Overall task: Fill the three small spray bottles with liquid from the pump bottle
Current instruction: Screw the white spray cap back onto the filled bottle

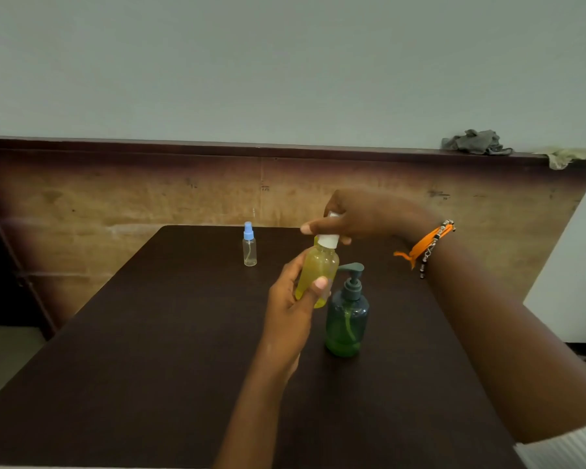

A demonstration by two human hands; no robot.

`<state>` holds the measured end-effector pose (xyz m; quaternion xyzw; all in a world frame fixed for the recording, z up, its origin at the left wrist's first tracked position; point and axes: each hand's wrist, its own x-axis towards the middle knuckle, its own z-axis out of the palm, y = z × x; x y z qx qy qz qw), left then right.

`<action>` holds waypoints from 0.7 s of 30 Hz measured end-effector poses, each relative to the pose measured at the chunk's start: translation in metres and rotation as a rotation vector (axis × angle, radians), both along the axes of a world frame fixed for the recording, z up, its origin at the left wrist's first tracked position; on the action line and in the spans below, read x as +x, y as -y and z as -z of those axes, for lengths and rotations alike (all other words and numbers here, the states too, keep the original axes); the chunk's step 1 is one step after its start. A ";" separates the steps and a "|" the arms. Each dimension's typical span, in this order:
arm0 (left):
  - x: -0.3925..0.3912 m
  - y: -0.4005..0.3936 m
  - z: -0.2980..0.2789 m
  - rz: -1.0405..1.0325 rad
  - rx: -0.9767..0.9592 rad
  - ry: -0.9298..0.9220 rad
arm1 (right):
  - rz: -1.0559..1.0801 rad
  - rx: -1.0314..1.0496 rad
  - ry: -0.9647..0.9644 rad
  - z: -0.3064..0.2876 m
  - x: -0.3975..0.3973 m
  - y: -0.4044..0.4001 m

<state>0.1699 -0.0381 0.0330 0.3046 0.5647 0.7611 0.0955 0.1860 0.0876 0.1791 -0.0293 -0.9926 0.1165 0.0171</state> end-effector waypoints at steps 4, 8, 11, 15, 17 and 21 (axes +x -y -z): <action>-0.005 0.000 -0.004 0.048 0.019 0.017 | -0.087 -0.153 -0.043 -0.011 0.004 -0.005; -0.006 -0.002 -0.005 0.025 0.026 0.026 | -0.264 -0.236 0.031 -0.018 0.008 -0.017; -0.004 -0.005 -0.002 -0.085 0.004 -0.031 | -0.168 -0.250 0.027 -0.012 0.006 -0.014; 0.001 -0.006 0.001 -0.064 0.034 -0.009 | -0.065 0.028 -0.105 0.000 0.000 -0.007; 0.002 -0.005 -0.002 0.031 0.090 0.053 | -0.119 -0.077 -0.206 0.003 0.001 -0.008; -0.003 0.008 -0.007 0.288 0.251 0.310 | -0.291 -0.638 -0.157 0.014 0.004 -0.018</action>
